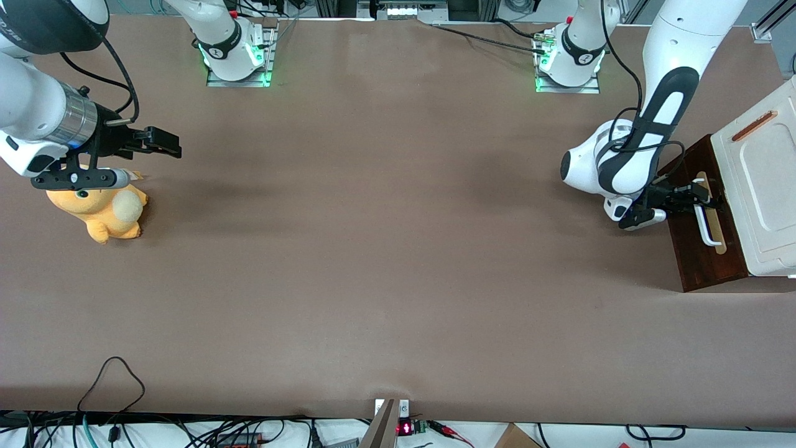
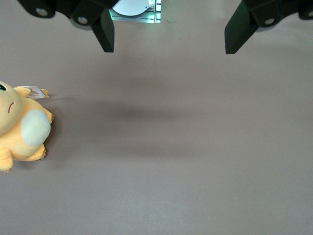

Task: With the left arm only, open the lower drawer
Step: 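Align the open left gripper around the white drawer handle and close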

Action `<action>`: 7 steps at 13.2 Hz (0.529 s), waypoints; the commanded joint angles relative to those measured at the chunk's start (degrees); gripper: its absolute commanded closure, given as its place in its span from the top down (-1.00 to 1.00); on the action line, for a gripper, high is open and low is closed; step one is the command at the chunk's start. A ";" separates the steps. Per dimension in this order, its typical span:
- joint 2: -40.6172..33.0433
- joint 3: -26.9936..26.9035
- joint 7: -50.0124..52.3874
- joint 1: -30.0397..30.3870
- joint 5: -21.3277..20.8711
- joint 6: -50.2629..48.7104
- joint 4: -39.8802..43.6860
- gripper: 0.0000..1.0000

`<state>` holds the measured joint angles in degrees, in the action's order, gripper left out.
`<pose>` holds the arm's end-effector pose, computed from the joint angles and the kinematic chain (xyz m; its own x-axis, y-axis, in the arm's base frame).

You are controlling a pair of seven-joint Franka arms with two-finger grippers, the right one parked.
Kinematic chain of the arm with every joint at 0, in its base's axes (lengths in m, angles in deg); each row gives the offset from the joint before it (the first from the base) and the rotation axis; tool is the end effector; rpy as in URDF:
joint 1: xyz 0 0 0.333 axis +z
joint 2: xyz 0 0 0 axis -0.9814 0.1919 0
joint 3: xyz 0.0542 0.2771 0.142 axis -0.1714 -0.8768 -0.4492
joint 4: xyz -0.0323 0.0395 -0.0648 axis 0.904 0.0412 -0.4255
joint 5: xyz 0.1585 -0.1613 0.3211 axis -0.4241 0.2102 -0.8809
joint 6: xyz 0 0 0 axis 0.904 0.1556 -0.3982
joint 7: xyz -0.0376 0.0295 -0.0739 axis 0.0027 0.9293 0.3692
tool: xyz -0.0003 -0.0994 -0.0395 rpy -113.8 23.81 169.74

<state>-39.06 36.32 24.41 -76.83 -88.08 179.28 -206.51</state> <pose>0.4819 0.0439 0.1724 0.9740 -0.2188 -0.0585 -0.0856 -0.1164 -0.9895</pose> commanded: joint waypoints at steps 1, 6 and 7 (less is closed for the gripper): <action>0.45 -0.41 0.69 -0.35 -1.51 -0.21 0.57 -0.42; 0.62 -0.41 0.60 -0.35 -1.51 0.23 0.74 -0.95; 0.62 -0.41 0.51 -0.35 -1.51 0.66 1.00 -1.00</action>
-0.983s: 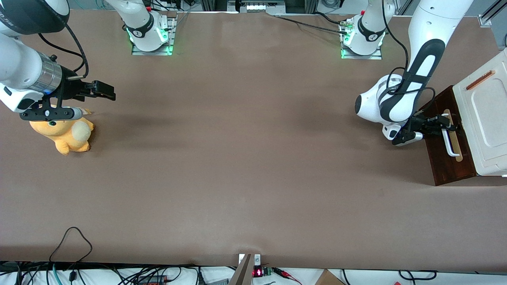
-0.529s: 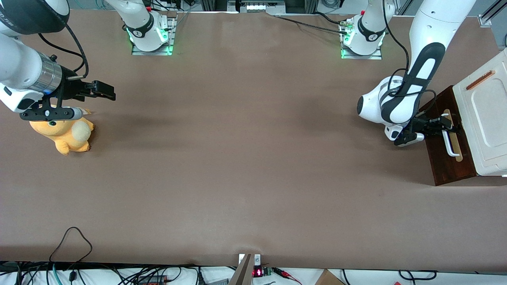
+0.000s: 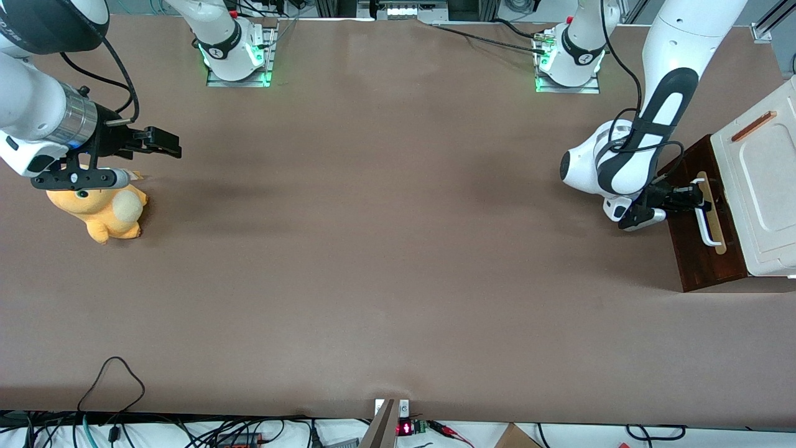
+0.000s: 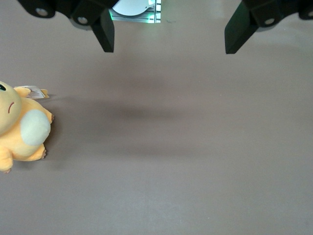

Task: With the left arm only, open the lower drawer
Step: 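Pull the handle with the left gripper, sliding the drawer out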

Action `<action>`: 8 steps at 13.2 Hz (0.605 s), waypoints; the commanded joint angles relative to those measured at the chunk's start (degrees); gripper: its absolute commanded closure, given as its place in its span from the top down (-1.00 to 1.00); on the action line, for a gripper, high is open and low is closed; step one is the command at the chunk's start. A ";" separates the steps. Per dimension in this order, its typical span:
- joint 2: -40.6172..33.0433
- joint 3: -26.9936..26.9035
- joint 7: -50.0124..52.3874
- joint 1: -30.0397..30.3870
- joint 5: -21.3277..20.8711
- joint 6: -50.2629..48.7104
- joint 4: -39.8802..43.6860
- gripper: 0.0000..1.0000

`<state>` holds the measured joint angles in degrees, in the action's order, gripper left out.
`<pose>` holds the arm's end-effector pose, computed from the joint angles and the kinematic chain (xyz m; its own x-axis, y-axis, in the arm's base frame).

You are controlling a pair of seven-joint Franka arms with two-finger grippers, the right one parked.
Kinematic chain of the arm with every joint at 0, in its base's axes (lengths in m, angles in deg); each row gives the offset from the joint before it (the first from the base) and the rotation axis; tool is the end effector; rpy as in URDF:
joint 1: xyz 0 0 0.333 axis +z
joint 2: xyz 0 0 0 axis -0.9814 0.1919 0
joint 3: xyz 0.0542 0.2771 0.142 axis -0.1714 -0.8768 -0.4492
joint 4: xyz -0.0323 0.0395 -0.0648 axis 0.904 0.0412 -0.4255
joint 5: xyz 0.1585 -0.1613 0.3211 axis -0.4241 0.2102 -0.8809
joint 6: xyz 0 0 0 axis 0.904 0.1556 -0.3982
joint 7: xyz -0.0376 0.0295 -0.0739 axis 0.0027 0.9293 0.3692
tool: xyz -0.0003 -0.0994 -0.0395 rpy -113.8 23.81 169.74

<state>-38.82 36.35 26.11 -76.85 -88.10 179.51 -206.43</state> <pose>0.4819 0.0430 0.1705 0.9754 -0.2180 -0.0315 -0.0603 -0.1267 -0.9901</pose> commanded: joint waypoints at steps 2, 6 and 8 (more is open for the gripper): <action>0.30 -0.35 -1.63 -0.33 -1.40 1.04 1.54 -1.00; -0.14 0.17 -1.89 -1.56 -0.53 2.63 2.33 -1.00; -0.49 2.10 -1.89 -2.26 2.27 2.71 2.42 -1.00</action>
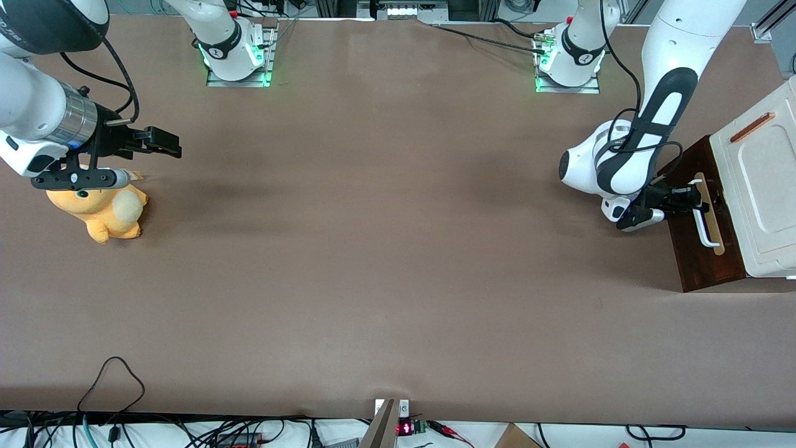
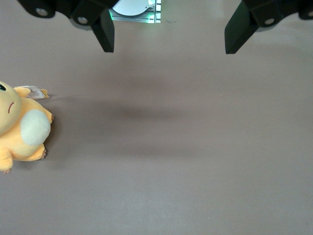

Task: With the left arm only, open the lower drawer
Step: 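Pull the handle with the left gripper, sliding the drawer out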

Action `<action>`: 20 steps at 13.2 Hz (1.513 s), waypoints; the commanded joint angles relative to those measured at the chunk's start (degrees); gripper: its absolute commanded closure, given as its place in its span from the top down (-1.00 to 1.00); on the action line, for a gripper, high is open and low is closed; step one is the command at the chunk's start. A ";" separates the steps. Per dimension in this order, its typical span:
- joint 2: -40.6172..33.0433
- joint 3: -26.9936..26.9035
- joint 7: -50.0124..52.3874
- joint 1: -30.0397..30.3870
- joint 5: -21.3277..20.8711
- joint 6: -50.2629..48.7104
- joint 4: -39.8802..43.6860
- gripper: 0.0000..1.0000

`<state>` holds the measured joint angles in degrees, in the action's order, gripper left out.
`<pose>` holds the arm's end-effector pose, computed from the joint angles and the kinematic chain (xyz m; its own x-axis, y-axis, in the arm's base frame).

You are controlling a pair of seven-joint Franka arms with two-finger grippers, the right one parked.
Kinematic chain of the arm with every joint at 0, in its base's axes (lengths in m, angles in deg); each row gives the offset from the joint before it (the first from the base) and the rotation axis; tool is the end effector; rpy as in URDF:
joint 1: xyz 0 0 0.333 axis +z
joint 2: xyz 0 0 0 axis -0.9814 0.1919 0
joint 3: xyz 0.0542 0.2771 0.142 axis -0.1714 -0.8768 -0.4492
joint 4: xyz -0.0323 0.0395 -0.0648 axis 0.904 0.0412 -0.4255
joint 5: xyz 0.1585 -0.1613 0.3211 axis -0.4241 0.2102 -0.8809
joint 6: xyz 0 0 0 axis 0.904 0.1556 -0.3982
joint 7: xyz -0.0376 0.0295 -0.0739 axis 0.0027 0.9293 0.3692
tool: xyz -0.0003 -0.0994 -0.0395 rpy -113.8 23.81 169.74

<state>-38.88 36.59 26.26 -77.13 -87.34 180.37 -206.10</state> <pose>0.4840 0.0370 0.1707 0.9752 -0.2202 -0.0209 -0.0546 -0.1479 -0.9875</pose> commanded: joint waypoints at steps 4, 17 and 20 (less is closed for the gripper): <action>-1.14 5.38 -2.13 -2.94 6.45 1.86 3.49 -1.00; -1.14 10.75 -2.39 -5.06 14.54 1.68 6.83 -0.95; -1.49 10.66 -2.83 -4.97 14.63 1.59 6.66 1.00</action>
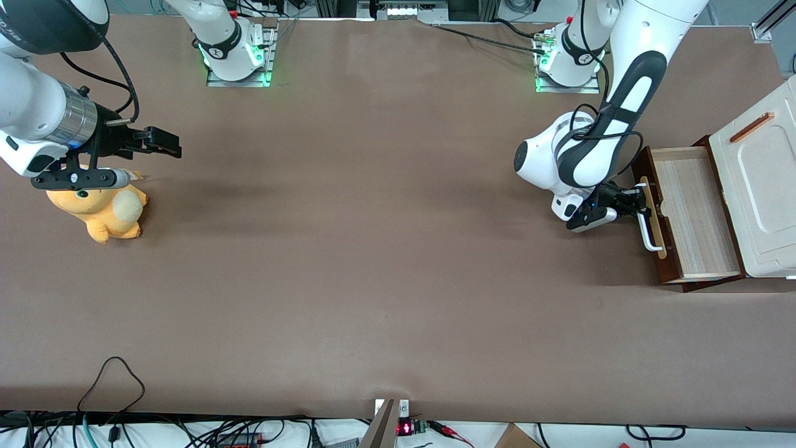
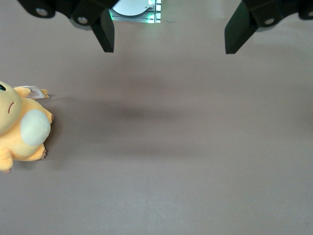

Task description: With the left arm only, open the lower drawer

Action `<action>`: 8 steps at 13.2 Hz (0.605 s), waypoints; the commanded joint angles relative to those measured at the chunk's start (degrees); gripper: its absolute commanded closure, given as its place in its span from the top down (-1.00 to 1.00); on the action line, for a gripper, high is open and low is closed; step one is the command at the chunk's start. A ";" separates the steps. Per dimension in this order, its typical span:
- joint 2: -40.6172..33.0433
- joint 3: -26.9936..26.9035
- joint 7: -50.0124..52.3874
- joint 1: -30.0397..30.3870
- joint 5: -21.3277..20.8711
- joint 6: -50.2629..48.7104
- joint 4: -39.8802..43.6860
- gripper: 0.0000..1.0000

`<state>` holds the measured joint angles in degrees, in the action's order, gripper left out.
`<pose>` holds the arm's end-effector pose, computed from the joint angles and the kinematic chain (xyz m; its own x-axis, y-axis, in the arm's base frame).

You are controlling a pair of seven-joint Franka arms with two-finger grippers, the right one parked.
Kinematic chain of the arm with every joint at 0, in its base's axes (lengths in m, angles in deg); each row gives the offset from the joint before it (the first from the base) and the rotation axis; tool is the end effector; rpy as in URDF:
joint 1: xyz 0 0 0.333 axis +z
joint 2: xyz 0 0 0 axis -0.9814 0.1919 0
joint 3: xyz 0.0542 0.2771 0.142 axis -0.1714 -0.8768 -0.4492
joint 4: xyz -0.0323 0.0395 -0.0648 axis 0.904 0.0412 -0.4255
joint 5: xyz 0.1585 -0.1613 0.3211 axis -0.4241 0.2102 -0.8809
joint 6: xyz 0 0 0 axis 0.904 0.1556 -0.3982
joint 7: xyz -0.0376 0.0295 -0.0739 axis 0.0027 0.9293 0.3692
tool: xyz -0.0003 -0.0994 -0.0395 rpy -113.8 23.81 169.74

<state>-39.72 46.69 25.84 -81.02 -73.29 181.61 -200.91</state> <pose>0.4961 -0.0923 0.1942 0.9710 -0.2268 0.0752 -0.0095 -0.3511 -0.9363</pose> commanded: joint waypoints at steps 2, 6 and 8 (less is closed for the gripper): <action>-1.43 0.64 -3.02 -0.99 1.01 0.44 1.46 1.00; -5.81 1.08 -3.02 -0.82 14.48 3.24 5.48 1.00; -9.85 1.43 -6.86 -0.73 25.49 3.61 9.44 1.00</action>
<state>-43.97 47.75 24.13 -81.82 -56.50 184.37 -194.50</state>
